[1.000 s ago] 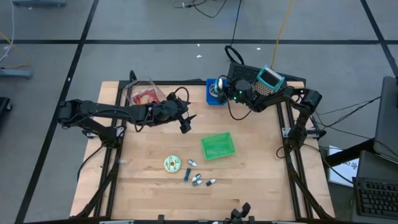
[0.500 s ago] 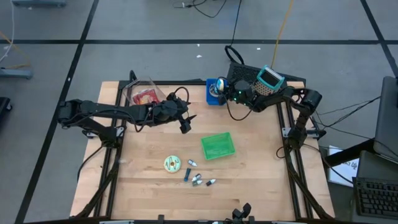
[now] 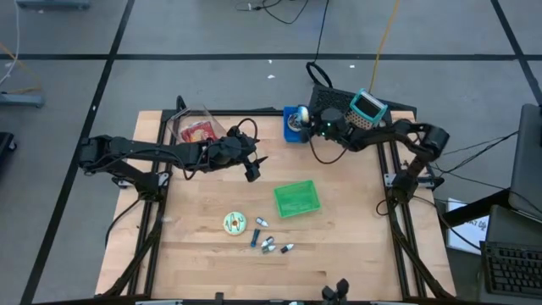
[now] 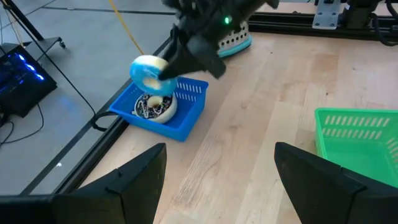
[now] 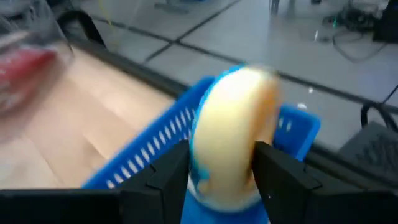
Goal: Pick & Place Food Item
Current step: Put the blue donut into the blue bin
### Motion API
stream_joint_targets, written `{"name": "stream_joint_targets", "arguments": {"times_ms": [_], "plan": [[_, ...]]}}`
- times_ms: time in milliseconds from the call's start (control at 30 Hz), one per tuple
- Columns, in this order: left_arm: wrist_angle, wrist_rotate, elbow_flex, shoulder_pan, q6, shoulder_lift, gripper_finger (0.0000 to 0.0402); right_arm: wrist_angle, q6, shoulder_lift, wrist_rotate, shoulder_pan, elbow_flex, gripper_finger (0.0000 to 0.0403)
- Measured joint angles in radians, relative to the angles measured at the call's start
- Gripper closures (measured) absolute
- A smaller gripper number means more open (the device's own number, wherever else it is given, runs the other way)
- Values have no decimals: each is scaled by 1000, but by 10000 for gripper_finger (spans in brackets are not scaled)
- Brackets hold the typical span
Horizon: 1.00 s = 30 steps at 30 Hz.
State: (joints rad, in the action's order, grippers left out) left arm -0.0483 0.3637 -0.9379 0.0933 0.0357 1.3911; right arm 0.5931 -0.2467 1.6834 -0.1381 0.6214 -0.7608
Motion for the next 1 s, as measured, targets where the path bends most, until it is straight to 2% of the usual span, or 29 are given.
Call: {"name": "stream_joint_targets", "arguments": {"times_ms": [167,400,567,767,1000], "plan": [[0,0,0,0,0,0,103,21,0,-73,8,-6,-1,241],[0,0,0,0,5,0,103,-9,46,-82,14,-10,-1,244],[0,0,0,0,5,0,103,-74,98,-81,140,-38,-1,237],[0,0,0,0,8,0,103,-121,211,-81,141,-67,-2,224],[0,-6,0,0,19,0,103,-328,302,-63,137,-10,-139,204]]}}
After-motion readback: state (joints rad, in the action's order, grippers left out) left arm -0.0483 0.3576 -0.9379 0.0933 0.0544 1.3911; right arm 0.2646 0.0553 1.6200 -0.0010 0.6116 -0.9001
